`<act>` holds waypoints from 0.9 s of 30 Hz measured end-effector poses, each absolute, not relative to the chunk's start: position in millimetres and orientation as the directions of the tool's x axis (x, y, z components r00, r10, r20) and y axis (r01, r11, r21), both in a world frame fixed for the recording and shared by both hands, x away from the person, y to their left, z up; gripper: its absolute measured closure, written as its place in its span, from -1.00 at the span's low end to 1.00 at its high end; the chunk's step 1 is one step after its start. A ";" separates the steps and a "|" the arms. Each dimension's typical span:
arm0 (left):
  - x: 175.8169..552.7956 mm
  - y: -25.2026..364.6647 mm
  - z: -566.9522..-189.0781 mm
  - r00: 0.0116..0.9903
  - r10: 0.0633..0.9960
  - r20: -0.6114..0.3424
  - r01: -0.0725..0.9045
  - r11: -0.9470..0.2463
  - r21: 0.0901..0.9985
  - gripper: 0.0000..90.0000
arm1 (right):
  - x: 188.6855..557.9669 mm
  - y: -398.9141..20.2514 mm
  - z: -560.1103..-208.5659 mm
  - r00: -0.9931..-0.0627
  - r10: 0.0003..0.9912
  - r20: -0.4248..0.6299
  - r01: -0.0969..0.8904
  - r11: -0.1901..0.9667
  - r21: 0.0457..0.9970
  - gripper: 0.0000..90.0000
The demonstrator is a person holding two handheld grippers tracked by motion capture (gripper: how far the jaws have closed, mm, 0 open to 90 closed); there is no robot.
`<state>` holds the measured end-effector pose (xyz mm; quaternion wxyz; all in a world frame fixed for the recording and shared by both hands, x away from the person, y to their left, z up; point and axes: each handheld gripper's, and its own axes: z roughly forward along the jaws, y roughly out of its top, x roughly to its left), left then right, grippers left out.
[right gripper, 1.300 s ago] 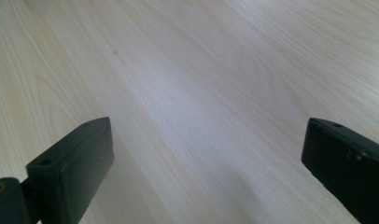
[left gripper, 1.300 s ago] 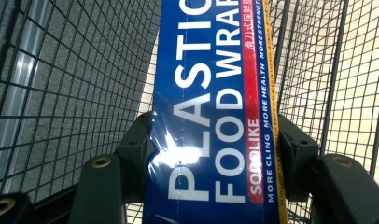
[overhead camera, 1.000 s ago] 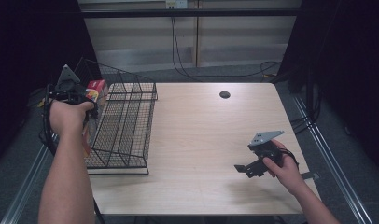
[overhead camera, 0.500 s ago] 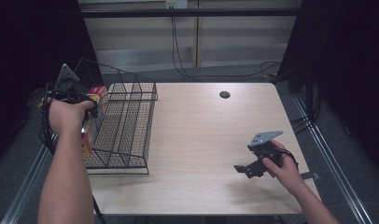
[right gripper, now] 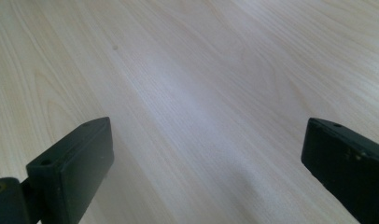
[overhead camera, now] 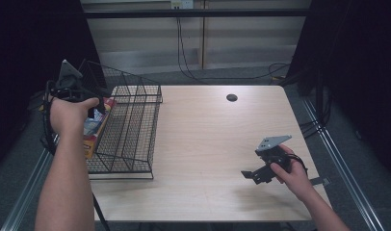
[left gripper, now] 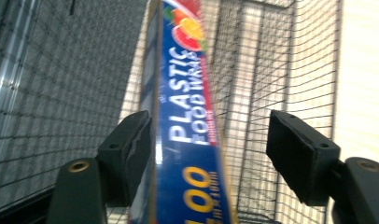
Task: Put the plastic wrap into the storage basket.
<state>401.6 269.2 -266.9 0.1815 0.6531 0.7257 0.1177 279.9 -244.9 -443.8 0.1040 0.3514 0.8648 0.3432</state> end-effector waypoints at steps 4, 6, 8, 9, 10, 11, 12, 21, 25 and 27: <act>404.5 254.6 -265.5 -0.032 0.991 -0.130 0.904 0.084 0.420 -0.42 | 280.4 -245.1 -443.2 -0.724 0.687 0.058 0.540 0.514 0.667 -0.95; 405.4 246.8 -265.7 -0.010 0.990 -0.143 0.904 0.070 0.421 -0.47 | 279.9 -245.0 -442.9 -0.727 0.684 0.057 0.537 0.515 0.669 -0.95; 406.7 239.7 -266.3 0.011 0.990 -0.144 0.905 0.051 0.422 -0.48 | 279.4 -245.0 -442.6 -0.724 0.688 0.054 0.537 0.513 0.670 -0.95; 407.2 236.5 -266.0 0.020 0.989 -0.146 0.903 0.045 0.428 -0.48 | 279.0 -245.3 -442.2 -0.726 0.685 0.058 0.537 0.513 0.669 -0.95; 407.4 233.3 -265.4 0.025 0.988 -0.154 0.903 0.044 0.428 -0.49 | 278.1 -246.0 -441.9 -0.729 0.682 0.063 0.537 0.512 0.671 -0.95; 407.8 230.8 -265.1 0.037 0.987 -0.158 0.899 0.036 0.436 -0.49 | 278.1 -246.0 -441.9 -0.729 0.682 0.063 0.537 0.512 0.671 -0.95; 408.1 227.5 -265.2 0.040 0.985 -0.167 0.898 0.038 0.438 -0.50 | 277.9 -246.3 -441.8 -0.729 0.682 0.061 0.536 0.512 0.671 -0.95; 408.8 208.0 -270.2 0.127 0.970 -0.206 0.884 -0.017 0.467 -0.53 | 277.7 -248.6 -441.2 -0.725 0.686 0.060 0.536 0.507 0.675 -0.95; 408.0 202.8 -274.0 0.151 0.962 -0.225 0.880 -0.027 0.474 -0.53 | 277.7 -248.5 -441.7 -0.720 0.692 0.056 0.540 0.507 0.672 -0.95; 407.3 200.0 -276.1 0.166 0.960 -0.227 0.878 -0.039 0.477 -0.53 | 277.5 -248.3 -441.7 -0.722 0.690 0.058 0.540 0.509 0.670 -0.95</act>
